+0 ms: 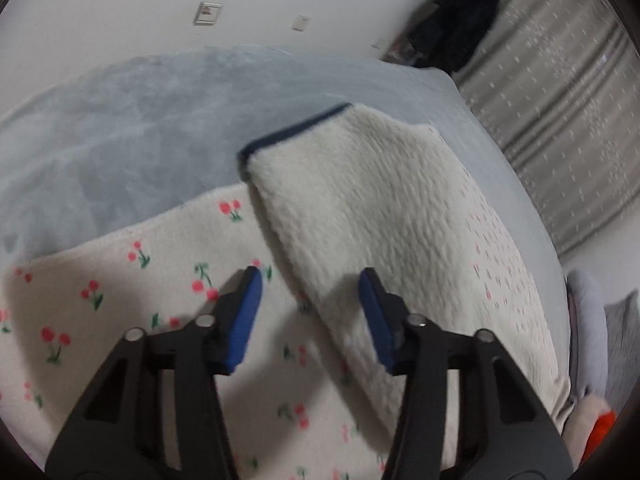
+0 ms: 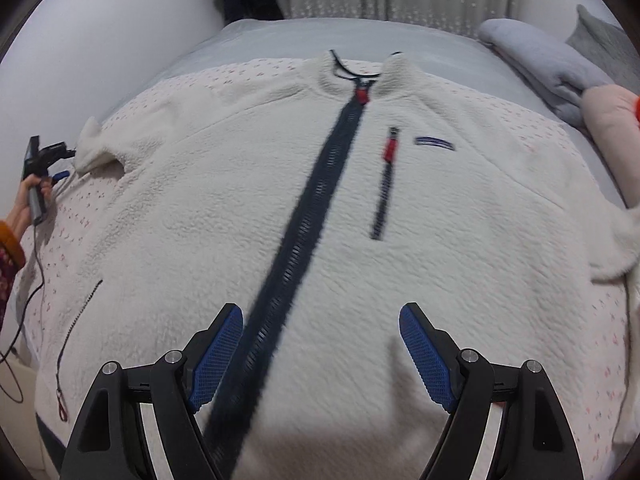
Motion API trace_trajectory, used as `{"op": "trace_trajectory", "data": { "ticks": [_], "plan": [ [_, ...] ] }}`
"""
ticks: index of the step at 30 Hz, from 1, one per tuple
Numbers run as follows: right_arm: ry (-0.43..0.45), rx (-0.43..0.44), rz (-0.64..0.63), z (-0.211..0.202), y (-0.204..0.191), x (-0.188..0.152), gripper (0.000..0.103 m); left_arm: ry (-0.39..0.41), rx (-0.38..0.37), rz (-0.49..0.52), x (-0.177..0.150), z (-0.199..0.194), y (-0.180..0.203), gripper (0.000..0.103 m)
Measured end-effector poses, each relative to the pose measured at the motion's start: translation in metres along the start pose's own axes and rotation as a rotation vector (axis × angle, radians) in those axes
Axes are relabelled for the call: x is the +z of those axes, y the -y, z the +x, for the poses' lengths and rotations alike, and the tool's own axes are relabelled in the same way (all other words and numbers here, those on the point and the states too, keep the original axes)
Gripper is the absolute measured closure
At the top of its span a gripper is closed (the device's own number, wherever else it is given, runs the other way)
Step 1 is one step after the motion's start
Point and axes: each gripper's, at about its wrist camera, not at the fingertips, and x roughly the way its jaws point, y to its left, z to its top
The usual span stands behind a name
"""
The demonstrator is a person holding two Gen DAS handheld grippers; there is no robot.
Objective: Fold large clothes
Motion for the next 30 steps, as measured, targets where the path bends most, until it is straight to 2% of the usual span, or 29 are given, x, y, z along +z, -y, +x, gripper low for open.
{"op": "trace_trajectory", "data": {
  "ticks": [3, 5, 6, 7, 12, 15, 16, 17, 19, 20, 21, 22, 23, 25, 27, 29, 30],
  "plan": [
    [-0.013, 0.014, -0.034, 0.011, -0.011, 0.005, 0.02, 0.044, -0.029, -0.076, 0.009, 0.009, -0.004, 0.059],
    [-0.018, 0.016, -0.053, 0.018, -0.017, 0.008, 0.02, 0.034, -0.036, -0.107, 0.012, 0.014, -0.002, 0.092],
    [-0.021, 0.016, -0.056, 0.02, -0.018, 0.009, 0.02, 0.03, -0.029, -0.112, 0.013, 0.014, 0.001, 0.092],
    [-0.023, 0.017, -0.057, 0.022, -0.018, 0.01, 0.02, 0.06, -0.009, -0.108, 0.012, 0.006, 0.006, 0.093],
    [-0.015, 0.0, -0.048, 0.024, -0.013, 0.015, 0.02, 0.314, 0.092, 0.053, 0.001, -0.065, 0.036, 0.093],
    [-0.018, -0.01, -0.04, 0.025, -0.007, 0.015, 0.02, 0.382, 0.166, 0.073, -0.005, -0.087, 0.025, 0.093],
    [-0.02, -0.008, -0.035, 0.026, -0.005, 0.014, 0.02, 0.381, 0.182, 0.075, -0.003, -0.085, 0.018, 0.093],
    [-0.024, -0.007, -0.028, 0.027, -0.003, 0.013, 0.02, 0.347, 0.206, 0.081, -0.004, -0.078, 0.009, 0.093],
    [-0.031, 0.003, -0.018, 0.029, 0.0, 0.01, 0.02, 0.245, 0.286, 0.104, -0.013, -0.052, -0.002, 0.093],
    [-0.034, 0.006, -0.015, 0.03, 0.002, 0.008, 0.02, 0.167, 0.342, 0.122, -0.02, -0.031, -0.008, 0.09],
    [-0.037, 0.007, -0.012, 0.031, 0.003, 0.007, 0.02, 0.157, 0.356, 0.138, -0.025, -0.023, -0.01, 0.089],
    [-0.039, 0.007, -0.012, 0.031, 0.004, 0.007, 0.02, 0.187, 0.372, 0.144, -0.027, -0.028, -0.006, 0.084],
    [-0.04, 0.001, -0.012, 0.03, 0.006, 0.007, 0.02, 0.201, 0.403, 0.149, -0.027, -0.031, -0.001, 0.074],
    [-0.033, -0.005, -0.018, 0.026, 0.01, 0.006, 0.02, 0.227, 0.476, 0.154, -0.029, -0.039, 0.012, 0.066],
    [-0.026, -0.018, -0.018, 0.022, 0.015, 0.006, 0.02, 0.238, 0.467, 0.163, -0.031, -0.049, 0.021, 0.055],
    [-0.02, -0.036, -0.007, 0.017, 0.024, 0.005, 0.02, 0.244, 0.431, 0.185, -0.036, -0.061, 0.031, 0.032],
    [-0.017, -0.045, 0.0, 0.015, 0.029, 0.005, 0.02, 0.238, 0.419, 0.208, -0.041, -0.065, 0.041, 0.03]
  ]
}}
